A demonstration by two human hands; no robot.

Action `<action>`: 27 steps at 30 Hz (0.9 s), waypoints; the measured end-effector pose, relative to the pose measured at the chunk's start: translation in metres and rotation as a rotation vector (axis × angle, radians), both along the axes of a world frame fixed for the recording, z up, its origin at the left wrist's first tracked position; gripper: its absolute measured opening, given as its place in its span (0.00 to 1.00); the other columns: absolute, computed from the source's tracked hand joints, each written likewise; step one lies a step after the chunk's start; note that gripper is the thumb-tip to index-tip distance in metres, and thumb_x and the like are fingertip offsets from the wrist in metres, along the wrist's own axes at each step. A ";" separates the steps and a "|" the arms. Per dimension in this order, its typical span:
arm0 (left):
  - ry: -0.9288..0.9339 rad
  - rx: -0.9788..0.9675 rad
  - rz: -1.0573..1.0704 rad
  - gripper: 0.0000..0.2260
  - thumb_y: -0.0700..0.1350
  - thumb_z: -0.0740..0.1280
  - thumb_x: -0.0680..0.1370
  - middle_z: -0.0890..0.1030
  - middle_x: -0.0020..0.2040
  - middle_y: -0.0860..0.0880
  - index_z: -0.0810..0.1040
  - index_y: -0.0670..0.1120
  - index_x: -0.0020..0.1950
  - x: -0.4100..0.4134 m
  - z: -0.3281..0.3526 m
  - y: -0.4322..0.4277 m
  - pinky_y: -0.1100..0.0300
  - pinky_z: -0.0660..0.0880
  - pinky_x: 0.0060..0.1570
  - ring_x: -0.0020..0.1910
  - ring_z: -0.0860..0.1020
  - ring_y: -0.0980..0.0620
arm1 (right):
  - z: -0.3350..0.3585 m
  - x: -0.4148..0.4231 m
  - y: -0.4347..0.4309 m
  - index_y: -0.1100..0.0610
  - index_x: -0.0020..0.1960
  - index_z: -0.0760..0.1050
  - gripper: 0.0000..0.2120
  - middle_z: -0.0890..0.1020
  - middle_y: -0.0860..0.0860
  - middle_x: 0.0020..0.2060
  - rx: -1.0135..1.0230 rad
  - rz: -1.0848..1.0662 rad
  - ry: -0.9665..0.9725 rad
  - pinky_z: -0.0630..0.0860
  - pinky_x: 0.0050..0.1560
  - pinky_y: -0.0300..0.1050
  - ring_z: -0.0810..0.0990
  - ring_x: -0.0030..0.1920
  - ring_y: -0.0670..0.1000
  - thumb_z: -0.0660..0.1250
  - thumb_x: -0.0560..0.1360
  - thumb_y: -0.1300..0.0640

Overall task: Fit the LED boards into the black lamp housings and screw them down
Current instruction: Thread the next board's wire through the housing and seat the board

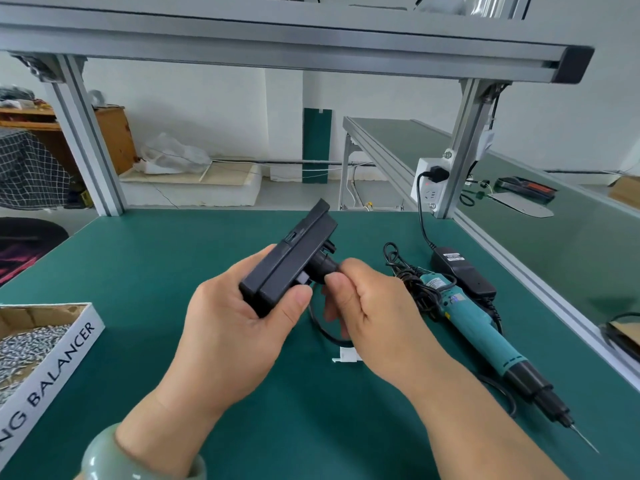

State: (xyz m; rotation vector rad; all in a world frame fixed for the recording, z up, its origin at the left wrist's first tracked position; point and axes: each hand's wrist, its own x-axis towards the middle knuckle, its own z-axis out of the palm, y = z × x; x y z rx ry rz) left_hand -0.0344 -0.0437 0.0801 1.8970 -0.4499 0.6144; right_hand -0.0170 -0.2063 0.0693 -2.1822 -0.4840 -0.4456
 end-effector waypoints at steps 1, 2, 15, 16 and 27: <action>0.008 0.021 -0.015 0.17 0.49 0.70 0.69 0.81 0.39 0.52 0.76 0.74 0.46 0.000 0.000 0.001 0.74 0.69 0.30 0.32 0.75 0.53 | 0.001 0.000 -0.001 0.58 0.41 0.71 0.24 0.80 0.50 0.32 -0.062 0.004 -0.038 0.72 0.34 0.50 0.76 0.30 0.51 0.50 0.77 0.39; 0.011 0.040 -0.025 0.18 0.49 0.70 0.69 0.81 0.39 0.52 0.75 0.74 0.47 0.000 0.000 0.002 0.74 0.69 0.30 0.31 0.74 0.52 | 0.001 0.000 -0.003 0.60 0.41 0.71 0.25 0.80 0.52 0.32 -0.126 -0.006 -0.080 0.71 0.35 0.53 0.75 0.31 0.53 0.49 0.78 0.40; 0.023 0.205 -0.144 0.13 0.56 0.65 0.69 0.77 0.35 0.44 0.76 0.72 0.50 0.000 -0.002 0.014 0.73 0.66 0.28 0.30 0.70 0.50 | 0.003 0.005 -0.019 0.55 0.33 0.61 0.20 0.64 0.47 0.27 -0.226 0.130 -0.208 0.56 0.31 0.39 0.61 0.28 0.49 0.60 0.79 0.47; 0.016 0.194 -0.125 0.13 0.57 0.66 0.69 0.78 0.36 0.44 0.76 0.73 0.49 0.000 -0.002 0.012 0.72 0.67 0.28 0.30 0.71 0.50 | 0.001 0.006 -0.018 0.55 0.33 0.62 0.19 0.64 0.46 0.27 -0.193 0.120 -0.189 0.58 0.31 0.39 0.62 0.29 0.50 0.60 0.79 0.48; 0.016 -0.069 -0.102 0.13 0.67 0.56 0.76 0.76 0.54 0.74 0.69 0.71 0.60 0.001 -0.004 -0.008 0.80 0.67 0.51 0.55 0.73 0.75 | 0.004 -0.015 0.026 0.43 0.57 0.73 0.23 0.81 0.42 0.43 0.263 0.145 -0.037 0.75 0.45 0.39 0.79 0.43 0.42 0.54 0.74 0.29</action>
